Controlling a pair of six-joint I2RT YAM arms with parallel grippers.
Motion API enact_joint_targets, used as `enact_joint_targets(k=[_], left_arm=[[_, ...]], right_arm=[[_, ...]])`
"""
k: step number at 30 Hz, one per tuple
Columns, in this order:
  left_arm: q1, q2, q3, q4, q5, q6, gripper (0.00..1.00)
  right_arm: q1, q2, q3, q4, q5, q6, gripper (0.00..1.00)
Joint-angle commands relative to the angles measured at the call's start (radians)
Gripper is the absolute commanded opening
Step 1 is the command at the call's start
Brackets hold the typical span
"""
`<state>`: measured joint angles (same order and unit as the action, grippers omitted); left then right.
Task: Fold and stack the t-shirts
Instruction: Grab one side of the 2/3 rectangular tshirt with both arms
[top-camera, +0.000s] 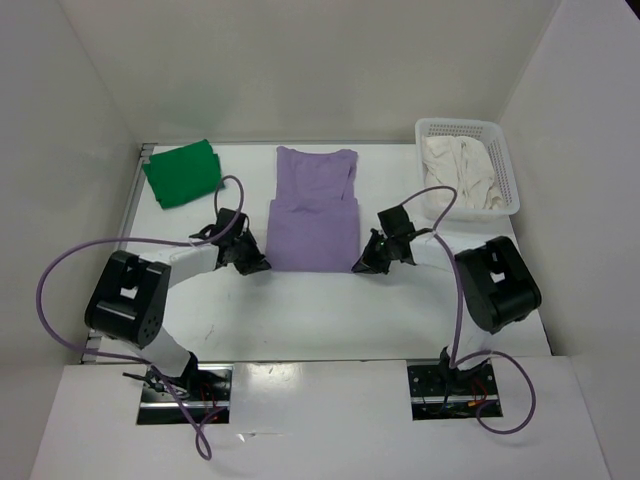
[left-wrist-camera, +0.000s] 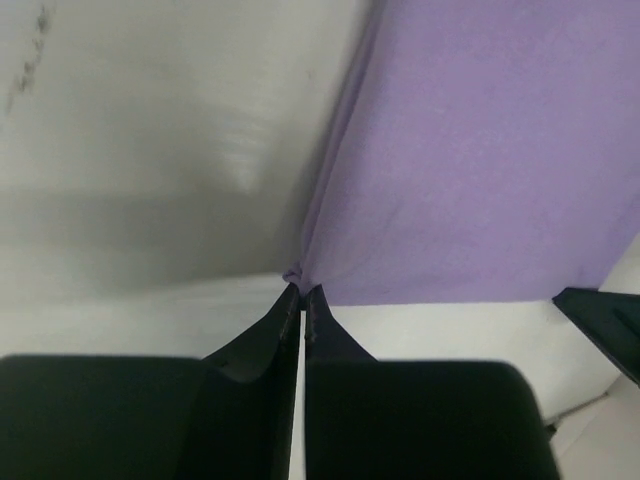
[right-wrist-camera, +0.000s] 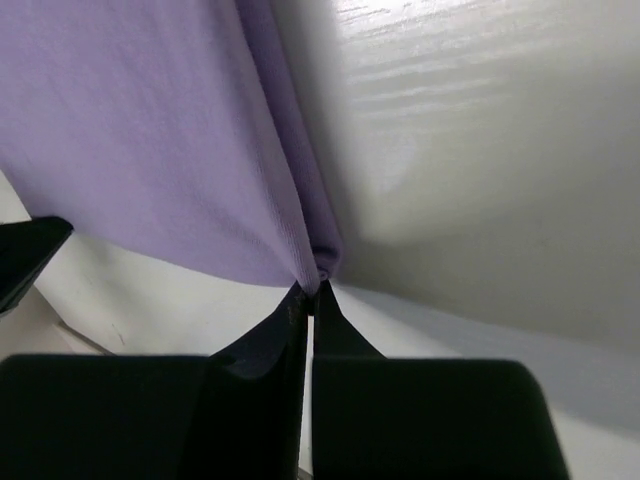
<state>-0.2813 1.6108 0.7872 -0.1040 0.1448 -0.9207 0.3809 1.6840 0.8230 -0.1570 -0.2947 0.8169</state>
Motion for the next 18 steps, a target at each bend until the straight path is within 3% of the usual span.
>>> enact_joint_targets(k=[1, 7, 13, 18], left_arm=[[0.004, -0.107, -0.014, -0.107, 0.025, 0.059, 0.02], [0.004, -0.357, -0.068, -0.356, 0.130, 0.080, 0.00], [0.004, -0.433, -0.002, -0.579, 0.197, 0.109, 0.00], [0.028, -0.373, 0.228, -0.603, 0.102, 0.161, 0.00]], right_arm=[[0.004, -0.133, -0.042, -0.067, 0.051, 0.017, 0.00], [0.125, -0.401, -0.172, -0.183, 0.051, 0.112, 0.00], [0.148, -0.667, -0.159, -0.390, 0.051, 0.171, 0.00], [0.032, -0.562, 0.011, -0.397, 0.023, 0.021, 0.00]])
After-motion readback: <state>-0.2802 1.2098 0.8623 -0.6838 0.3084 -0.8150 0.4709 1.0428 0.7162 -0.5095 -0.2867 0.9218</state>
